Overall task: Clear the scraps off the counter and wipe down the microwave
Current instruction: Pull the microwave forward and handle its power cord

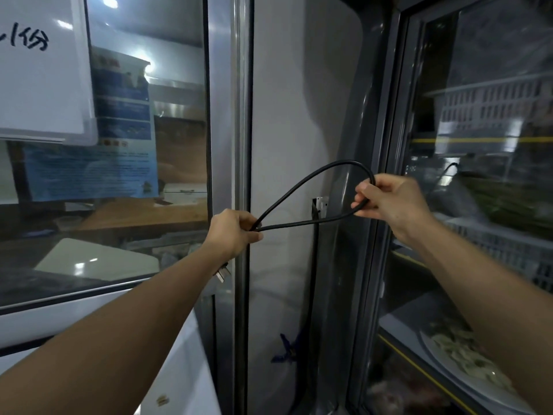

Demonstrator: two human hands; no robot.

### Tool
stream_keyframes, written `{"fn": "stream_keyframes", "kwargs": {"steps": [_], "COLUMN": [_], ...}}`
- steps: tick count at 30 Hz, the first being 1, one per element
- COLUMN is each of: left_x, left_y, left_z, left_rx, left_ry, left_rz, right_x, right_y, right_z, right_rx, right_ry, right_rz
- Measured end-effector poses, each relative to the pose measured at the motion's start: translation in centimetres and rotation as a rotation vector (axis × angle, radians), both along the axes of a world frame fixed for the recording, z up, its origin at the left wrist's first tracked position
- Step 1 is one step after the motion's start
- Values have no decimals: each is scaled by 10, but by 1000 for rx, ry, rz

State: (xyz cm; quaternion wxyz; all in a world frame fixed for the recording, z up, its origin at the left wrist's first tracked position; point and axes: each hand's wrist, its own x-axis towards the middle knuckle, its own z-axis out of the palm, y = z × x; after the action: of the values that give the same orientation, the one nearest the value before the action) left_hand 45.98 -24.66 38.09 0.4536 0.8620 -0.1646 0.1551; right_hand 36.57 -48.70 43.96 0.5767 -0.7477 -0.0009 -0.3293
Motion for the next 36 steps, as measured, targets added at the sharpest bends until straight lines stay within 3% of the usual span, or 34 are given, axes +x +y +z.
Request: {"fn": "stream_keyframes", "kwargs": {"steps": [5,10,13,17,29,32,36], "left_x": [6,10,12,20,49,53,53], "left_y": [4,4,0,-4,25,37,44], "left_z": [1,5,4,-4,-54,-54,-50], "left_rx": [56,217,238,233,320,325,384], "left_ry": [-54,-87,-101,-111,203,170,102], "left_rz": [28,-2,-28,-75,-45,-48,-70], "right_x": [-1,10,23,40,68,74,91], "right_y": [1,15,33,39,16,31,82], "right_z": [1,10,1,-20,-74,-90,-114], "right_rx": [-91,-613,-794,-827,-468,-713,-1077], "right_ry": [58,127,162,164,129,179,198], "right_rz": [-14,-140,-91,-78,-131,-212,-148]}}
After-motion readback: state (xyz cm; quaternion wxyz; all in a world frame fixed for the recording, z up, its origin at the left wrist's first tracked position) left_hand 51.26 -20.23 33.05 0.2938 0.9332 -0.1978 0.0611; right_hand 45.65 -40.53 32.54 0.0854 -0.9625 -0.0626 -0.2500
